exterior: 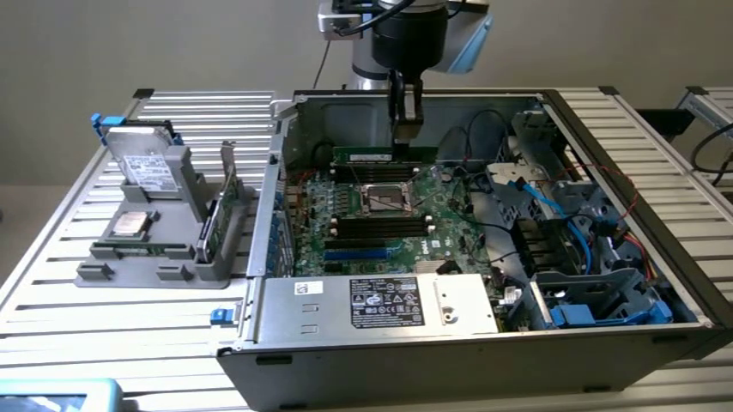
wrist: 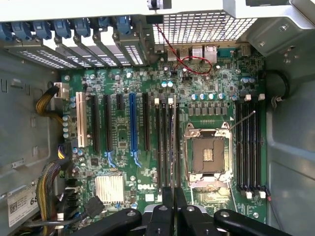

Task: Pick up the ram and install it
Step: 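Insert the ram into the slot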

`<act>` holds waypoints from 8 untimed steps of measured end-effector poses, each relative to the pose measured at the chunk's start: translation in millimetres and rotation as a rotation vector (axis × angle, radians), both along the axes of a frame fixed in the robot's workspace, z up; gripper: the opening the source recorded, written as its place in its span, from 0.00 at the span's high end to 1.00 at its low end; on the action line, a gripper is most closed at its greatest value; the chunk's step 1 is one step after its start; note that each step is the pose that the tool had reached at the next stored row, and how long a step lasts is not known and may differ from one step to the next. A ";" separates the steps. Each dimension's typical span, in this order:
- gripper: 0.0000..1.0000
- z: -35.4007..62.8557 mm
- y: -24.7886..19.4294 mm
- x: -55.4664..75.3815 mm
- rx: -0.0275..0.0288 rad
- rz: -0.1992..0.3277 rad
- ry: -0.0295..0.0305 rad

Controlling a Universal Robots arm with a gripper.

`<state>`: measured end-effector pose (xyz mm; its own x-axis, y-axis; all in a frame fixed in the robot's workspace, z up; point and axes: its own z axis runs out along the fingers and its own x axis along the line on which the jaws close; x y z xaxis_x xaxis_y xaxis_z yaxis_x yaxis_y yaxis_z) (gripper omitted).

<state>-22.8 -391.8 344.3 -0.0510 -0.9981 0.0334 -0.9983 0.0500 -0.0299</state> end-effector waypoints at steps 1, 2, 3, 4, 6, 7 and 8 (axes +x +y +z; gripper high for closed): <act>0.87 -0.2 0.3 0.0 -0.0001 0.001 -0.0001; 0.87 -0.2 0.3 0.0 -0.0004 0.002 0.0000; 0.87 -0.4 0.3 0.0 -0.0008 0.003 0.0000; 0.87 -0.8 0.5 0.0 -0.0016 0.004 0.0000; 0.87 -1.5 1.0 0.0 -0.0063 0.004 0.0000; 0.87 -2.0 1.4 0.1 -0.0103 0.004 0.0000; 0.87 -2.6 1.9 0.1 -0.0148 0.004 0.0000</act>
<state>-22.7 -389.8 341.7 -0.0466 -0.9977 0.0482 -0.9985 0.0452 -0.0306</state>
